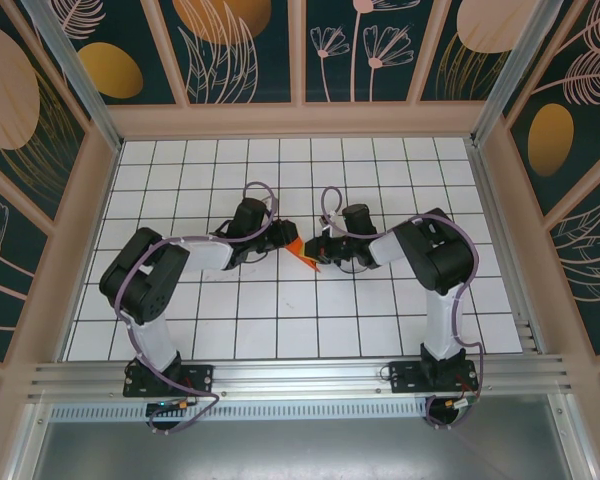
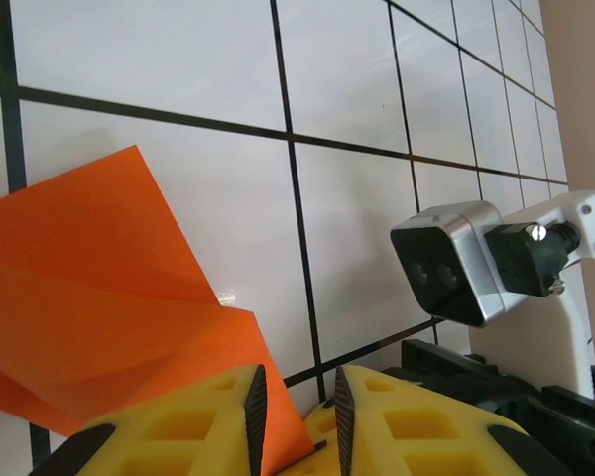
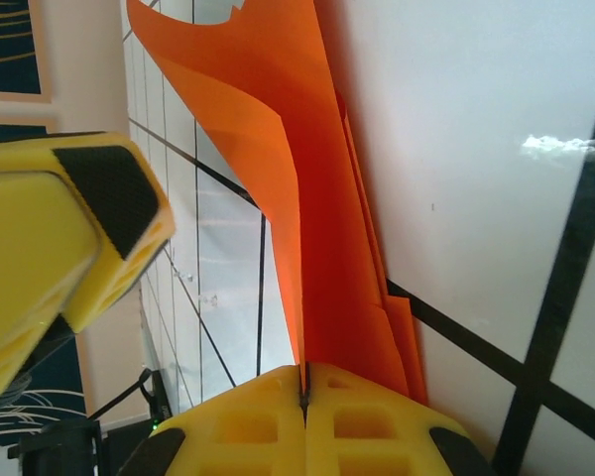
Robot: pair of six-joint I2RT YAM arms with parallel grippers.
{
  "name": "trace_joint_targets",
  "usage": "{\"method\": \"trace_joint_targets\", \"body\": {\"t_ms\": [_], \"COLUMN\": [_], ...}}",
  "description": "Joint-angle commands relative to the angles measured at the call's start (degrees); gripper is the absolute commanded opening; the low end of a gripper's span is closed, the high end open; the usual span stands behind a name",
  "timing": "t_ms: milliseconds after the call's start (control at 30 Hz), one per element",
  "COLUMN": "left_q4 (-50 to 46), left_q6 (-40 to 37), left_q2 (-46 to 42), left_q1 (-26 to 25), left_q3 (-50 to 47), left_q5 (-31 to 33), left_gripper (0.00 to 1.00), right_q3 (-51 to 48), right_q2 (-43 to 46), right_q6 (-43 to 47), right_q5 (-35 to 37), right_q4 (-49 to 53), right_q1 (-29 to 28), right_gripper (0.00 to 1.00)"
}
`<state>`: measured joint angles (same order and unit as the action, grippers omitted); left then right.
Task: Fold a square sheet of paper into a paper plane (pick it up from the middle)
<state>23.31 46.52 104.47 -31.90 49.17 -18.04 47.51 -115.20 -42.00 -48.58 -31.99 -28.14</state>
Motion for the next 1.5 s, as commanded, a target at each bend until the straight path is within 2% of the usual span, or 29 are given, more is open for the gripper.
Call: {"method": "trace_joint_targets", "body": {"t_ms": [0, 767, 1200, 1467], "left_q4": [1.31, -0.33, 4.88, 0.54], "left_q6": [-0.12, -1.58, -2.39, -1.57], "left_q2": [1.57, 3.38, -0.29, 2.05], "left_q1": [-0.18, -0.18, -0.18, -0.19], "left_q3": [-0.65, -1.55, -5.56, -3.91], "left_q5": [-1.20, 2.13, -0.50, 1.50], "left_gripper": [0.26, 0.23, 0.26, 0.21], "right_q3": [0.47, 4.25, 3.69, 3.53], "right_q2": [-2.41, -5.04, -5.03, -4.95], "right_q6": [-0.17, 3.05, 1.93, 2.30], "right_q5": [-1.52, 3.60, 6.91, 6.62], "right_q4": [1.05, 13.04, 13.92, 13.88], "right_q1": [0.27, 0.44, 0.63, 0.70], "right_gripper": [0.00, 0.00, 0.00, 0.00]}}
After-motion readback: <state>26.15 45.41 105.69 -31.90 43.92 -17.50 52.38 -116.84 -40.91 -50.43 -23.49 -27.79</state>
